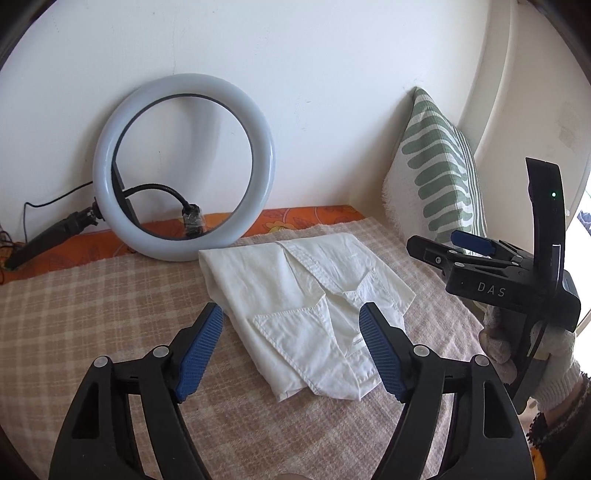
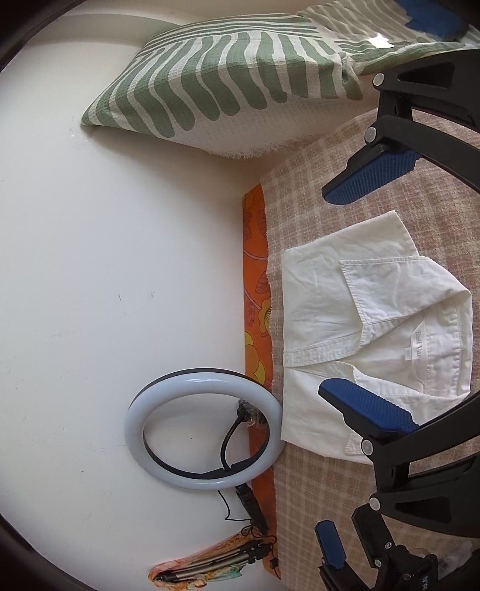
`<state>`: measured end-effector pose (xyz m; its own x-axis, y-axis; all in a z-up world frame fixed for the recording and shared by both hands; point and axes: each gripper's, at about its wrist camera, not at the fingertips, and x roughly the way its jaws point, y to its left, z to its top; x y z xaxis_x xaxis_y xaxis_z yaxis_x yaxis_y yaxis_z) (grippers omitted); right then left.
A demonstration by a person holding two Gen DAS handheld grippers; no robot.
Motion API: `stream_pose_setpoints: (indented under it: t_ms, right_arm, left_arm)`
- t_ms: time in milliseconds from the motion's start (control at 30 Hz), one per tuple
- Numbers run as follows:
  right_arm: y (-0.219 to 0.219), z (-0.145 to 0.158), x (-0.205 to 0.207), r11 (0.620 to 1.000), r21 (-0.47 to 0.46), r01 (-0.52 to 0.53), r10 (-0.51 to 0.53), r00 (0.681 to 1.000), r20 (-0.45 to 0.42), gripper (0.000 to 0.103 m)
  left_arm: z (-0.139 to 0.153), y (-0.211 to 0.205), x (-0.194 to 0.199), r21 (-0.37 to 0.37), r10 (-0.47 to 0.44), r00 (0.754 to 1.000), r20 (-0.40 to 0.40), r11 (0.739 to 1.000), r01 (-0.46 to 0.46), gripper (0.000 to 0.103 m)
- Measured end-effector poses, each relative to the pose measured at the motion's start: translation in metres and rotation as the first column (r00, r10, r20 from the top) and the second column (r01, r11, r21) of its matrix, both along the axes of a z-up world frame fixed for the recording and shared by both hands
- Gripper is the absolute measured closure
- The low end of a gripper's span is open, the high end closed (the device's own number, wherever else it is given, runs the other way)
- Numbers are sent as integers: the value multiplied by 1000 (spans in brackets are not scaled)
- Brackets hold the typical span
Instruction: Fold small clothes
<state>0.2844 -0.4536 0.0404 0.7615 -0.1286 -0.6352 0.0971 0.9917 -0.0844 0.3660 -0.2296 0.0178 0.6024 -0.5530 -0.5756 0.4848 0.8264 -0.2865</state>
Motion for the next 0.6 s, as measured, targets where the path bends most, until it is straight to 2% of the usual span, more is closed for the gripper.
stream_pose_setpoints:
  t_ms: [333,600]
  right_arm:
    - [32,24,-45,1000,-6,-15,15,999,35,6]
    - [66,34,-88,999,31,-17,16,998,56,6]
  left_arm:
    - [22,26,-40,8,3,999,39,1000,-4,26]
    - [39,60,-84,20,10,997,82,1000,-11,25]
